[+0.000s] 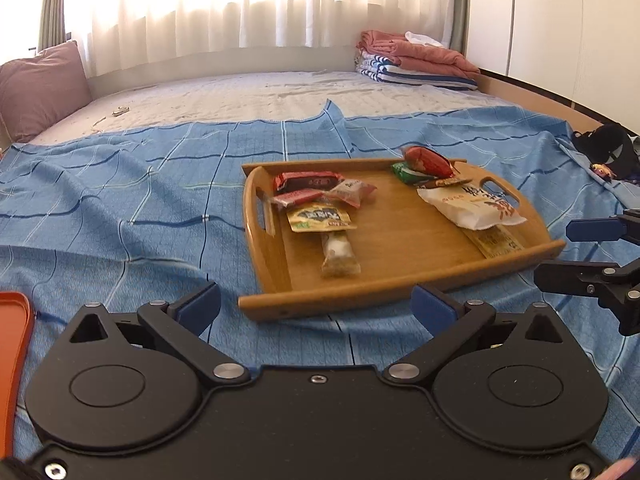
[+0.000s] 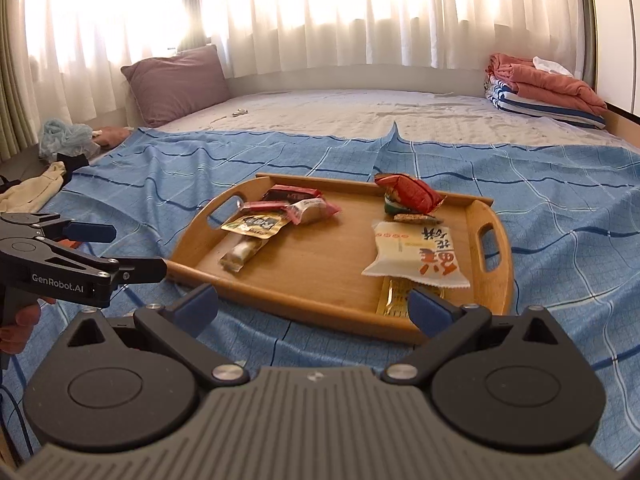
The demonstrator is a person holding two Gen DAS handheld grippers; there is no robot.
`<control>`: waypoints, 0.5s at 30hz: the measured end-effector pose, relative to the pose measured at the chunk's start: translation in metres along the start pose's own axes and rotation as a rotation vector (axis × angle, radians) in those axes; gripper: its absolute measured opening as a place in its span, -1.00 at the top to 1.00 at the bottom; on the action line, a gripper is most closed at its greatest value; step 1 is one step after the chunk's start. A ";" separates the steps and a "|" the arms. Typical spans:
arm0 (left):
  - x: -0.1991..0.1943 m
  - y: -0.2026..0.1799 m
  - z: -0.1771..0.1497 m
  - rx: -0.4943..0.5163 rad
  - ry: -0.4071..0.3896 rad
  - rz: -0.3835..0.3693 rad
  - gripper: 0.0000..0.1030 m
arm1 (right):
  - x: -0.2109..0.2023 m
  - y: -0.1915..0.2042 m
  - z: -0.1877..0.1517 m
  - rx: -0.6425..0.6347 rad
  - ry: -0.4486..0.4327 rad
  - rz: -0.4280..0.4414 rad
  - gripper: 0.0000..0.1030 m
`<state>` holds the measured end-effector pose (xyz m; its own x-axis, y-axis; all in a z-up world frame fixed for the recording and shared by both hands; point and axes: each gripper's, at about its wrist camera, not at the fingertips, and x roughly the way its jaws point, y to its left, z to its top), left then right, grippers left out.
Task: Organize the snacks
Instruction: 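Grasp the red Biscoff cookie packet with the left gripper while the right approaches the jelly cup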
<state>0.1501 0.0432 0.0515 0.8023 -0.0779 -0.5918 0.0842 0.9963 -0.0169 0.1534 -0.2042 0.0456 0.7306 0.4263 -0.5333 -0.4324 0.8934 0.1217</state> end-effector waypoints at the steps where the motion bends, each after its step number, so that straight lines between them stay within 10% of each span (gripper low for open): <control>1: -0.002 0.000 -0.006 -0.008 0.004 -0.003 -0.98 | -0.002 0.002 -0.004 -0.005 0.000 -0.001 -1.00; 15: -0.024 -0.008 -0.065 0.003 -0.009 0.015 -0.98 | -0.007 0.025 -0.052 0.001 -0.008 0.022 -1.00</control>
<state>0.0916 0.0397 0.0131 0.8089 -0.0631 -0.5845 0.0738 0.9973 -0.0056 0.1099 -0.1922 0.0085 0.7252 0.4470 -0.5237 -0.4480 0.8839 0.1342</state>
